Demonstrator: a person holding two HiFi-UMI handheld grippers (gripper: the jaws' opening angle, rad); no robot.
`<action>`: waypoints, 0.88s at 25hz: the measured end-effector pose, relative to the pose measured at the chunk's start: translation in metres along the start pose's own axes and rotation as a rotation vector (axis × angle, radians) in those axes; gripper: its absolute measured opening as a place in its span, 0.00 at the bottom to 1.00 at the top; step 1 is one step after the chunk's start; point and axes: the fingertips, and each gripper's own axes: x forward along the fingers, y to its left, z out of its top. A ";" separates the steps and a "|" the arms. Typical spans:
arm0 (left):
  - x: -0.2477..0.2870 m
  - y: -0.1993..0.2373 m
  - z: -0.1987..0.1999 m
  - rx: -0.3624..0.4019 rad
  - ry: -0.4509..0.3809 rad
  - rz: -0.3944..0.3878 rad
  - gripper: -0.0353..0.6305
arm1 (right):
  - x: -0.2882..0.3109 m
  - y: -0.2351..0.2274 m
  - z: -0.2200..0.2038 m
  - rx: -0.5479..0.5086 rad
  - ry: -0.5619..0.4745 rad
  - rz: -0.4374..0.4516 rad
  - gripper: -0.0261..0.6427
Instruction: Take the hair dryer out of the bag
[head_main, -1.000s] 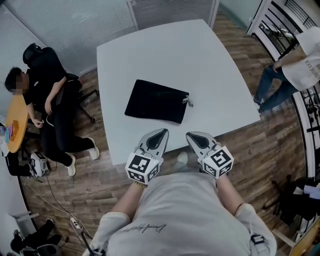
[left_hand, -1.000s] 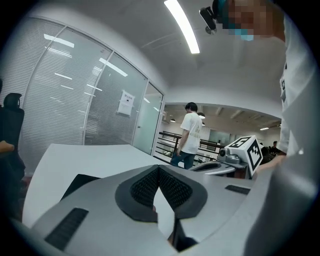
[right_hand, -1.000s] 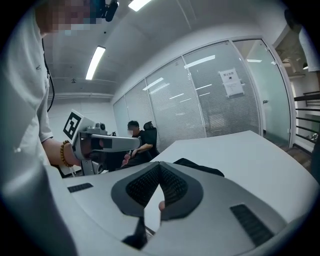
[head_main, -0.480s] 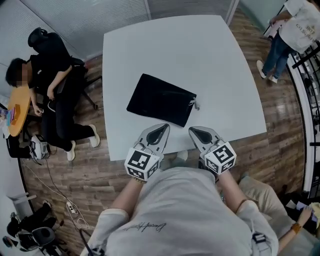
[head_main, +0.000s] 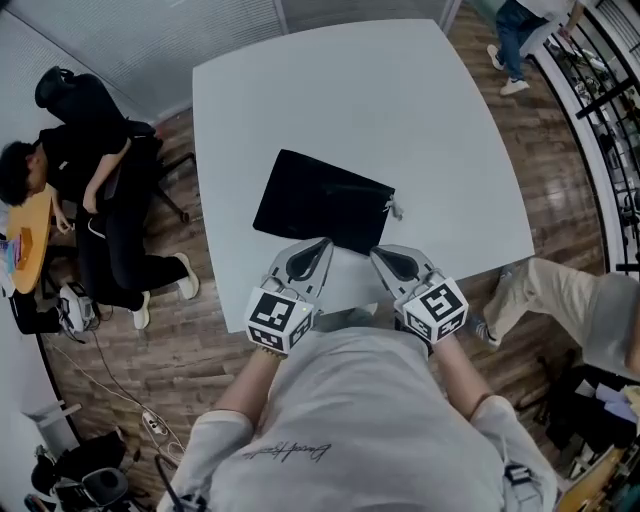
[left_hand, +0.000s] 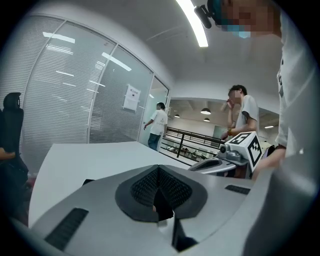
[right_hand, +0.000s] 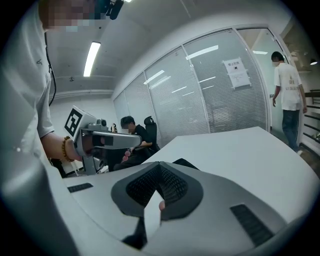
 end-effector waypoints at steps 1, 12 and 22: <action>0.001 0.001 0.001 0.008 0.003 -0.007 0.07 | 0.000 -0.001 0.000 0.001 0.003 -0.007 0.08; 0.022 0.013 -0.013 0.070 0.051 -0.080 0.07 | -0.001 -0.033 -0.016 0.025 0.049 -0.090 0.07; 0.046 0.026 -0.052 0.138 0.171 -0.152 0.07 | 0.007 -0.067 -0.054 0.001 0.178 -0.125 0.07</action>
